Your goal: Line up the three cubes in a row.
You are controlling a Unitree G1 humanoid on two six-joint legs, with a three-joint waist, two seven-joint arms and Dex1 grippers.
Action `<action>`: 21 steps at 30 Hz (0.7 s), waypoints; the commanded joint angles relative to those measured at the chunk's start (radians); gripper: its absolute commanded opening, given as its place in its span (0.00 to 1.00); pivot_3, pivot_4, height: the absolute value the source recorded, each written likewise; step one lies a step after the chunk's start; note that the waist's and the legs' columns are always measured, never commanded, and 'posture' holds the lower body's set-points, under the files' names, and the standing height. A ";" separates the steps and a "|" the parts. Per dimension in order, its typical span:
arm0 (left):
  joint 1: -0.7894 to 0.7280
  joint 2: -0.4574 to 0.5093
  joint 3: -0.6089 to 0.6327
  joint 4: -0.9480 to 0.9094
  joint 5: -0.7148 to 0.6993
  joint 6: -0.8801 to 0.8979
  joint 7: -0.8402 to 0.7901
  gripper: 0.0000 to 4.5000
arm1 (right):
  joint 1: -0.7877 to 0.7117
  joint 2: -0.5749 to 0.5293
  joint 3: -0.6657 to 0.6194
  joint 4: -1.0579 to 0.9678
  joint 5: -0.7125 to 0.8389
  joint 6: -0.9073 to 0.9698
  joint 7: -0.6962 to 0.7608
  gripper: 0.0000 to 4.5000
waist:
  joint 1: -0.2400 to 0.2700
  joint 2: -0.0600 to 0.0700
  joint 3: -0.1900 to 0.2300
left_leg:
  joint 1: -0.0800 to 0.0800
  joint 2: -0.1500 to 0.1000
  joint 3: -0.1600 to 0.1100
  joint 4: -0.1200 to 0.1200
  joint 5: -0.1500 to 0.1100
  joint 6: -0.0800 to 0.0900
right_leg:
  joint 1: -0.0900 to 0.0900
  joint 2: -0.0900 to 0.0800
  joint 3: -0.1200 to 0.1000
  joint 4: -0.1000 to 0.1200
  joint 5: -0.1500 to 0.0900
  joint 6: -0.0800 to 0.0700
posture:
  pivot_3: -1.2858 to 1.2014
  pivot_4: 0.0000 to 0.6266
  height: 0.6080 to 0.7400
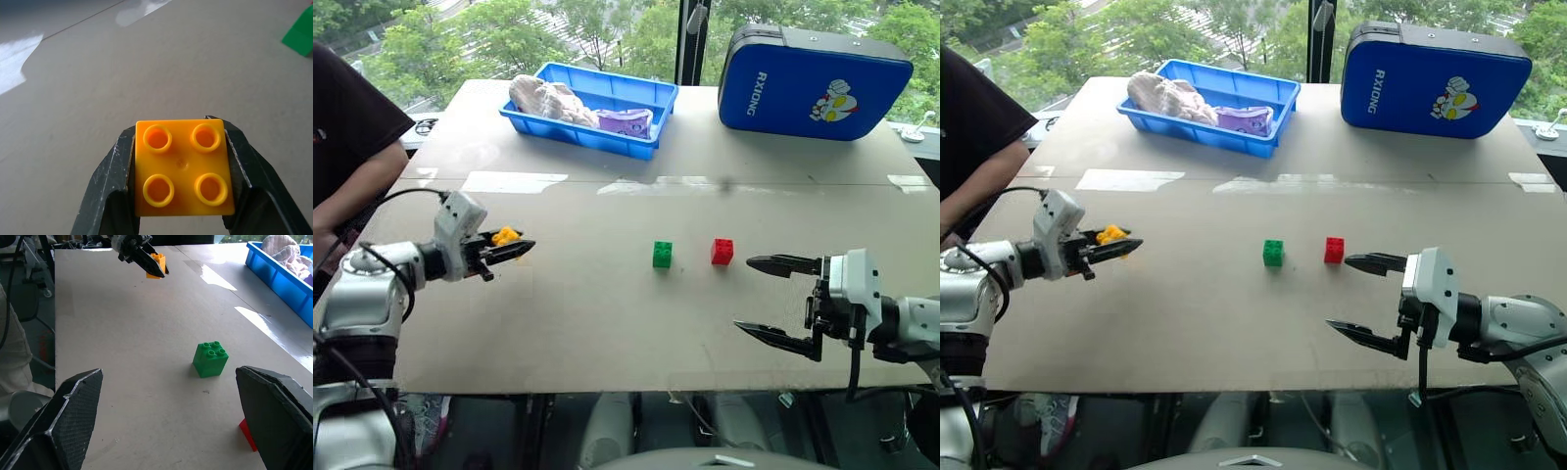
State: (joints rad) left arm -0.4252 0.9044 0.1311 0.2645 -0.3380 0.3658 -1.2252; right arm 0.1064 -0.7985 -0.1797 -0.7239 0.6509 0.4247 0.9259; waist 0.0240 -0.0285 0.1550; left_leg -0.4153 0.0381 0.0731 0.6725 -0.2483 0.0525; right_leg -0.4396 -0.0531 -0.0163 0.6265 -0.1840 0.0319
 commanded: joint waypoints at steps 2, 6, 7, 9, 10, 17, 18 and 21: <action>-0.136 -0.048 -0.145 0.029 0.054 -0.107 -0.127 0.30 | 0.012 -0.009 -0.049 -0.051 0.018 -0.004 -0.021 1.00 | 0.000 0.000 0.000 | 0.000 -0.001 0.000 0.000 0.000 0.000 | 0.000 0.001 0.000 0.000 0.000 0.000 | 0.52 0.24 1.00; -0.257 -0.112 -0.248 0.171 0.118 -0.224 -0.221 0.30 | 0.021 -0.007 -0.048 -0.061 0.011 -0.008 -0.032 1.00 | -0.011 0.000 0.000 | 0.000 -0.002 0.002 0.001 0.000 0.000 | 0.000 0.004 0.001 0.000 0.000 0.000 | 0.52 0.24 1.00; -0.282 -0.122 -0.266 0.206 0.126 -0.247 -0.255 0.30 | 0.023 -0.005 -0.047 -0.064 0.008 -0.007 -0.039 1.00 | -0.012 0.000 0.000 | 0.000 -0.001 0.002 0.001 0.000 0.000 | 0.000 0.005 0.002 0.000 0.000 0.000 | 0.52 0.24 1.00; -0.328 -0.140 -0.297 0.285 0.160 -0.315 -0.291 0.30 | 0.025 -0.002 -0.045 -0.070 0.006 -0.005 -0.051 1.00 | -0.012 0.000 0.000 | 0.001 -0.001 0.002 0.001 0.000 0.000 | 0.000 0.006 0.002 0.000 0.000 0.000 | 0.52 0.24 1.00; -0.346 -0.146 -0.307 0.320 0.174 -0.351 -0.302 0.30 | 0.025 -0.001 -0.044 -0.074 0.006 -0.004 -0.056 1.00 | -0.012 0.000 0.000 | 0.000 -0.001 0.003 0.001 0.000 0.000 | 0.000 0.007 0.002 0.001 0.000 0.000 | 0.52 0.24 1.00; -0.433 -0.196 -0.344 0.498 0.247 -0.524 -0.351 0.30 | 0.021 0.004 -0.021 -0.101 0.006 0.006 -0.094 1.00 | -0.009 -0.001 0.000 | -0.001 -0.001 0.001 0.002 0.000 0.000 | 0.000 0.006 0.002 0.000 0.000 0.001 | 0.52 0.24 1.00; -0.437 -0.203 -0.344 0.511 0.253 -0.534 -0.353 0.30 | 0.022 0.004 -0.021 -0.103 0.006 0.007 -0.098 1.00 | -0.009 -0.001 0.000 | -0.001 -0.001 0.001 0.002 0.000 0.000 | 0.000 0.005 0.003 0.000 0.000 0.001 | 0.52 0.24 1.00; -0.447 -0.219 -0.343 0.535 0.264 -0.549 -0.363 0.30 | 0.027 0.001 -0.024 -0.109 0.009 0.010 -0.106 1.00 | -0.009 -0.001 0.000 | -0.001 -0.001 0.001 0.002 0.000 0.001 | 0.000 0.005 0.003 0.000 0.000 0.001 | 0.52 0.24 1.00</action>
State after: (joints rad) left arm -0.8416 0.6839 -0.2146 0.8013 -0.0779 -0.1622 -1.5772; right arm 0.1342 -0.7965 -0.1928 -0.7966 0.6493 0.4345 0.8297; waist 0.0146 -0.0291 0.1551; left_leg -0.4161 0.0374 0.0737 0.6748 -0.2484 0.0532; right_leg -0.4393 -0.0485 -0.0134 0.6266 -0.1845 0.0329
